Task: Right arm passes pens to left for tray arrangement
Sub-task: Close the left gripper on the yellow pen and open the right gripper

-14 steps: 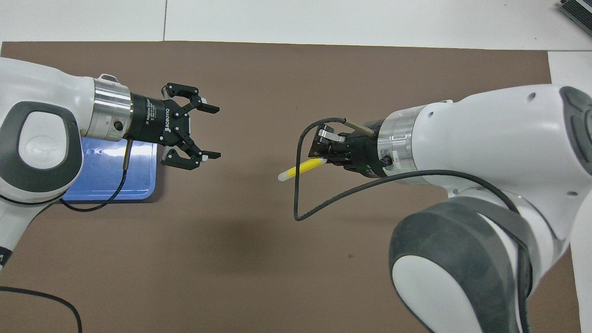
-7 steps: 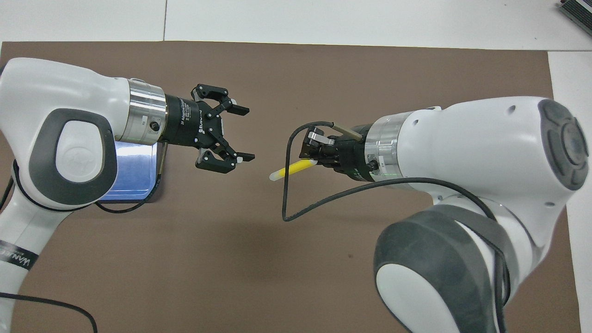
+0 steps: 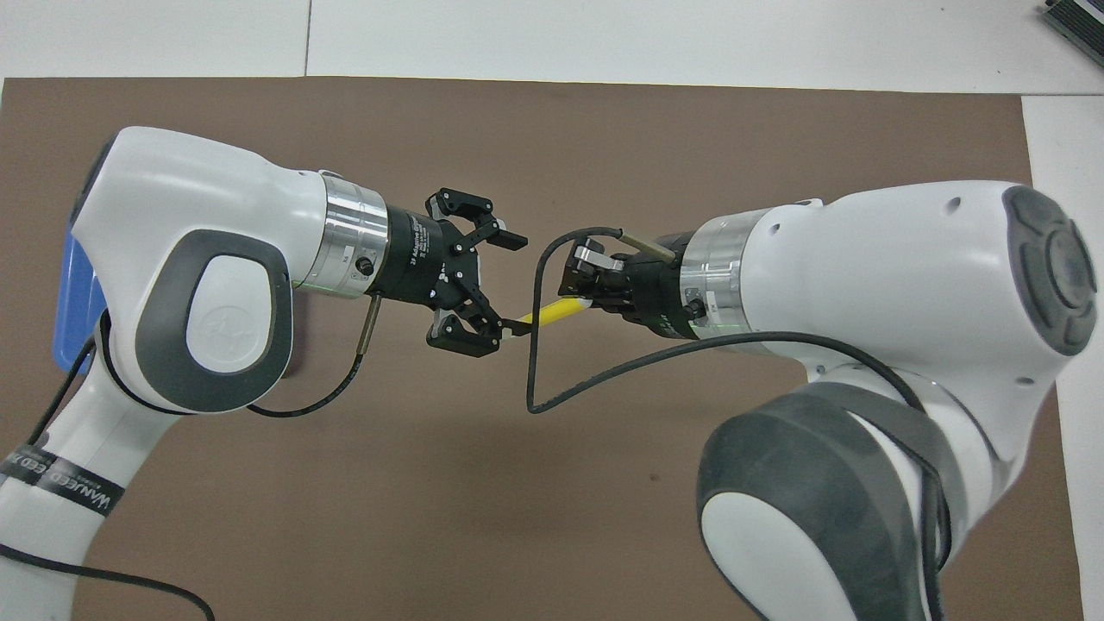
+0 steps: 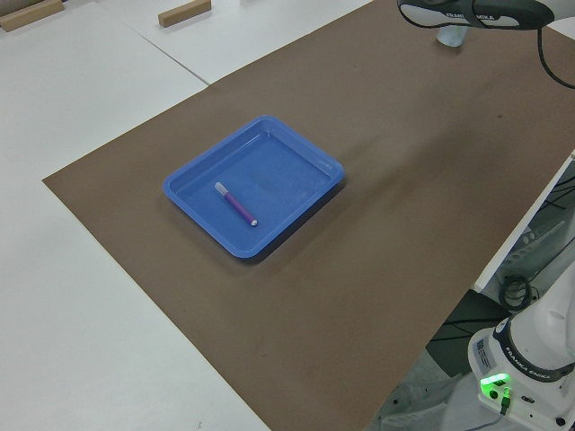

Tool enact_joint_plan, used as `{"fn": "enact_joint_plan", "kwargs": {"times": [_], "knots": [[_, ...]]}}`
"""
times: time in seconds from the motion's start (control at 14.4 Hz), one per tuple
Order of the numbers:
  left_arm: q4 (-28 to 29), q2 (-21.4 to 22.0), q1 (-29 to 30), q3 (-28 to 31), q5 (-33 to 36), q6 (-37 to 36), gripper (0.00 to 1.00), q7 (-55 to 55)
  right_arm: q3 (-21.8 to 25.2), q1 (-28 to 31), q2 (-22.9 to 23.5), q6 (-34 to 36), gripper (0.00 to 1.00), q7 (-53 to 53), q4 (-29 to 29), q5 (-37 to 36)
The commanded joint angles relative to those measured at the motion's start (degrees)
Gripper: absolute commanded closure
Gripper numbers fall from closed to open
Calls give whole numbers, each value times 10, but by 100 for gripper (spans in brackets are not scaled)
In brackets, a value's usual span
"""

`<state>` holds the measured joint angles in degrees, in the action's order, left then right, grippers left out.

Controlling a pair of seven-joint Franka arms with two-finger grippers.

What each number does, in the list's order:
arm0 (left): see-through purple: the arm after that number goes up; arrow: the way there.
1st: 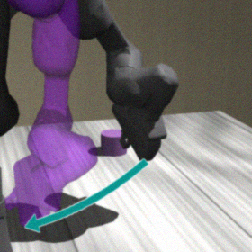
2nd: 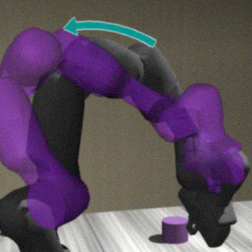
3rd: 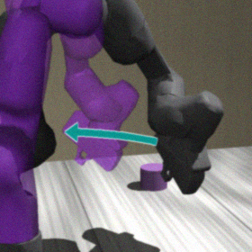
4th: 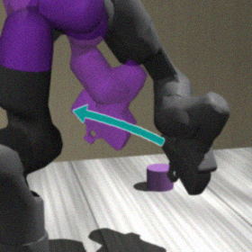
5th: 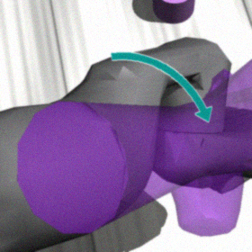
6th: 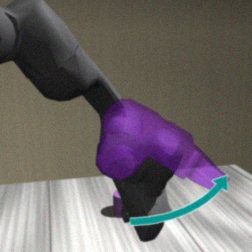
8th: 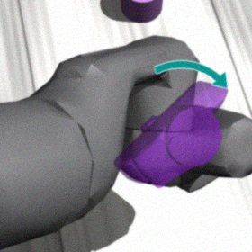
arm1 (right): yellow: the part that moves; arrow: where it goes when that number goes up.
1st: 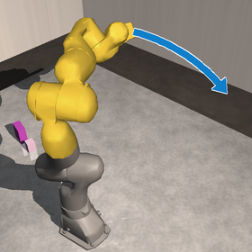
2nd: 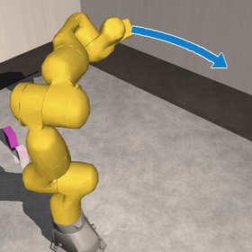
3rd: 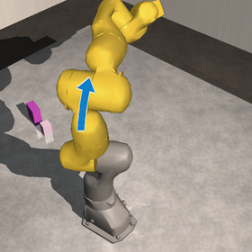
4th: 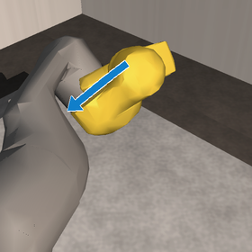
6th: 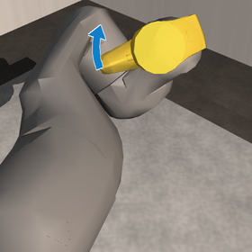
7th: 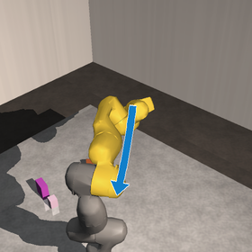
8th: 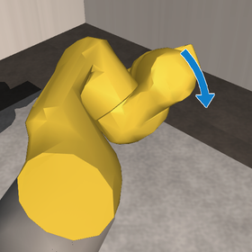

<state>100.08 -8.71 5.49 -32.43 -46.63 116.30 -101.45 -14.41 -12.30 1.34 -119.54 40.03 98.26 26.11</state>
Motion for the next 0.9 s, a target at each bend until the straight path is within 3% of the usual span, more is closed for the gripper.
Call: {"fn": "enact_joint_plan", "kwargs": {"times": [0.0, 0.35, 0.48, 0.62, 0.83], "knots": [[11, 19, 0, 2, -11, 0, 15, -8, 0, 1, -16, -12, 100, 6, 19, 16], [11, 29, -2, -4, -22, -4, 25, -9, 0, 2, -16, -12, 100, 6, 19, 16], [13, 32, -2, -9, -22, -11, 36, -8, 0, 2, -16, -12, 100, 6, 19, 16], [15, 34, 0, -10, -23, -13, 58, -8, 0, 2, -16, -12, 100, 5, 19, 16], [29, 42, -1, -9, -22, -13, 61, -2, 0, 2, -16, -12, 100, 5, 19, 16]]}}
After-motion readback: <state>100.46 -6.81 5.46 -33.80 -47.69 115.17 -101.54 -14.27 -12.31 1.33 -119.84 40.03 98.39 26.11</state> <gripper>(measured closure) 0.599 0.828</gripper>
